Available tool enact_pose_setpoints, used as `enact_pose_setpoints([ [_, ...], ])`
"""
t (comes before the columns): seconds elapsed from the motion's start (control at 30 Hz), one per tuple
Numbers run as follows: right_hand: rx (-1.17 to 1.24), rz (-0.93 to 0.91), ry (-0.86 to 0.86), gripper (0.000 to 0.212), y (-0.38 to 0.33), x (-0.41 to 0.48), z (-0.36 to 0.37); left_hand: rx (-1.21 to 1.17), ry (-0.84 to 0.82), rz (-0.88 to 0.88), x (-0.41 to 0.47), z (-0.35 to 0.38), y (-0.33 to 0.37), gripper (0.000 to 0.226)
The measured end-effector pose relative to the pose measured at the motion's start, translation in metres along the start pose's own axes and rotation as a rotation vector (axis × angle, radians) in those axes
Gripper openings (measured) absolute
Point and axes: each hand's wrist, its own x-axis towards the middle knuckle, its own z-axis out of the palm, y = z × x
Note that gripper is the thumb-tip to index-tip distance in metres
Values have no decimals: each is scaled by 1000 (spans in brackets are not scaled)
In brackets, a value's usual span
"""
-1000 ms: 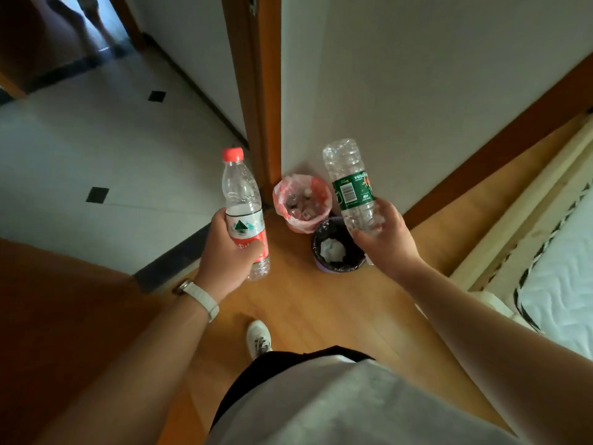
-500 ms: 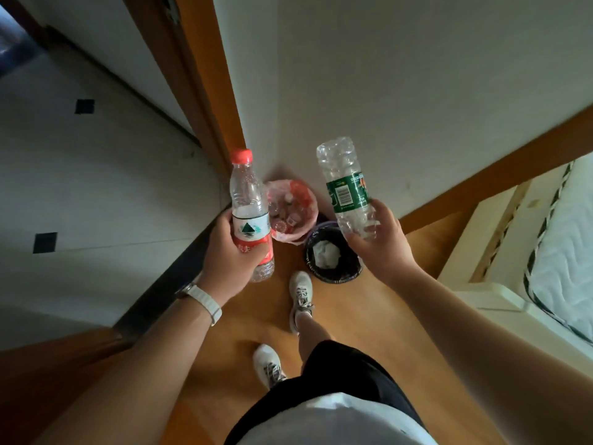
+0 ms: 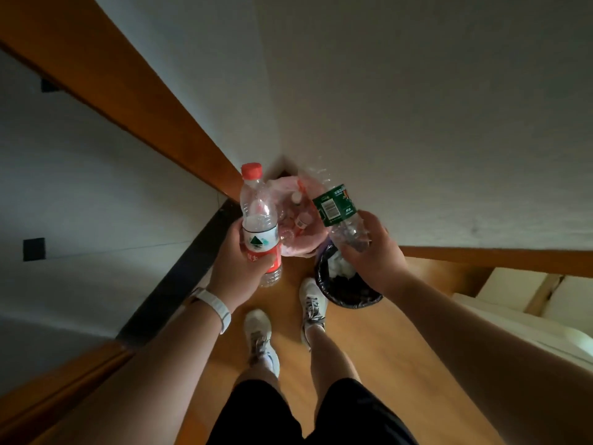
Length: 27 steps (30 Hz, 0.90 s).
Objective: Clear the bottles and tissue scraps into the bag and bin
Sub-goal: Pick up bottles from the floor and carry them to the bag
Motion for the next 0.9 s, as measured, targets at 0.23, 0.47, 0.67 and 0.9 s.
enact_pose_setpoints([
  [0.23,21,24,29,65,48,107,79,29,7,-38,120,47,-81,68],
  [0.47,104,58,20,77,124,214,164,110,8,62,238,99,-176,63],
  [0.67,87,32,24,71,163,267,204,184,-43,187,302,126,-227,59],
  [0.9,-32,-16,15,67,154,261,197,210,-95,232,297,121,-220,60],
])
